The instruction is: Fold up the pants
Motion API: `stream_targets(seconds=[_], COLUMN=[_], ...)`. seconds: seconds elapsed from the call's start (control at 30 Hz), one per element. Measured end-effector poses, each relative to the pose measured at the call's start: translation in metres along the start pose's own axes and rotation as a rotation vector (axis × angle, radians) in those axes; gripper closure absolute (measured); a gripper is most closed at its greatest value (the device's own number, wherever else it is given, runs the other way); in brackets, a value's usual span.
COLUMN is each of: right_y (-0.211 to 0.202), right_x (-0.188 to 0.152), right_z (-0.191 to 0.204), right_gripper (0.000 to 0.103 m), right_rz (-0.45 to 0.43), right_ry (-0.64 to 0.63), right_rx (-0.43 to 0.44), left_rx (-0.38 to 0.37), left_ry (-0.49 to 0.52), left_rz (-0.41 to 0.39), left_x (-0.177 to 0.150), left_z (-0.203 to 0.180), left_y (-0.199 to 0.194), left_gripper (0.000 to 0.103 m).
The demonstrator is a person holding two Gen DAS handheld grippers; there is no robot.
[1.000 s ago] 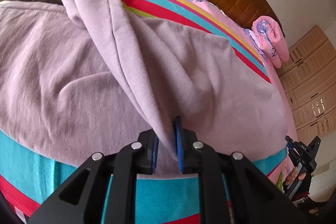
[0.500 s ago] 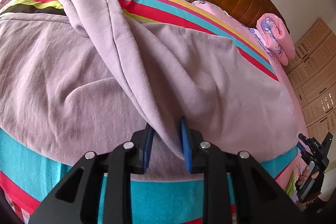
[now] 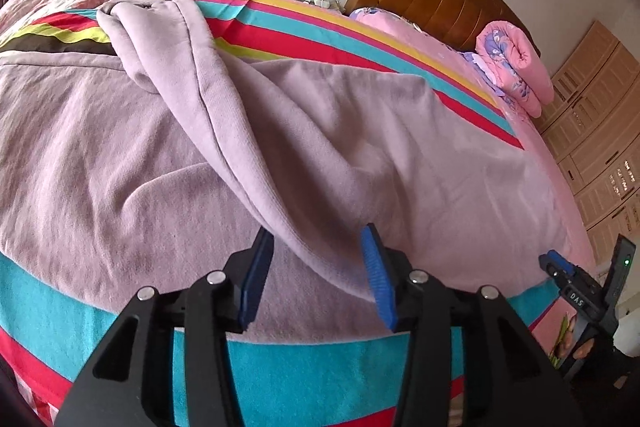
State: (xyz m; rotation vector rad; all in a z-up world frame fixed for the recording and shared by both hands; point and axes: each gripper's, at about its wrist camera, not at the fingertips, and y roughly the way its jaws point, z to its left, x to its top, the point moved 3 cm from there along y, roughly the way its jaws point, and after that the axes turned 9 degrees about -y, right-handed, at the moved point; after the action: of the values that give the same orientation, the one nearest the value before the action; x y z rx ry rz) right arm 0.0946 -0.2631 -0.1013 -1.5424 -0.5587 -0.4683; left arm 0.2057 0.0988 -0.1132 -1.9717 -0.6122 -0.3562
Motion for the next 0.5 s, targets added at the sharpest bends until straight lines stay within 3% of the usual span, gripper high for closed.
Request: stream_targets(seconds=[0.07, 0.17, 0.37, 0.5], right_y=[-0.007, -0.019, -0.005, -0.002], right_x=[0.006, 0.019, 0.038, 0.042], right_z=[-0.005, -0.003, 0.037, 0.064], right_gripper=[0.049, 0.049, 0.048, 0.045], right_rz=[-0.003, -0.050, -0.076, -0.085], right_ry=[0.029, 0.033, -0.044, -0.079], right_rx=[0.001, -0.018, 0.042, 0.101], left_rx=[-0.028, -0.055, 0.155, 0.298], left_ry=[-0.050, -0.108, -0.100, -0.025], left_rz=[-0.016, -0.060, -0.105, -0.033], left_x=[0.012, 0.039, 0.102, 0.120], left_z=[0.008, 0.018, 0.023, 0.016], left_y=[-0.009, -0.019, -0.008, 0.017], left_gripper=[0.031, 0.029, 0.038, 0.042])
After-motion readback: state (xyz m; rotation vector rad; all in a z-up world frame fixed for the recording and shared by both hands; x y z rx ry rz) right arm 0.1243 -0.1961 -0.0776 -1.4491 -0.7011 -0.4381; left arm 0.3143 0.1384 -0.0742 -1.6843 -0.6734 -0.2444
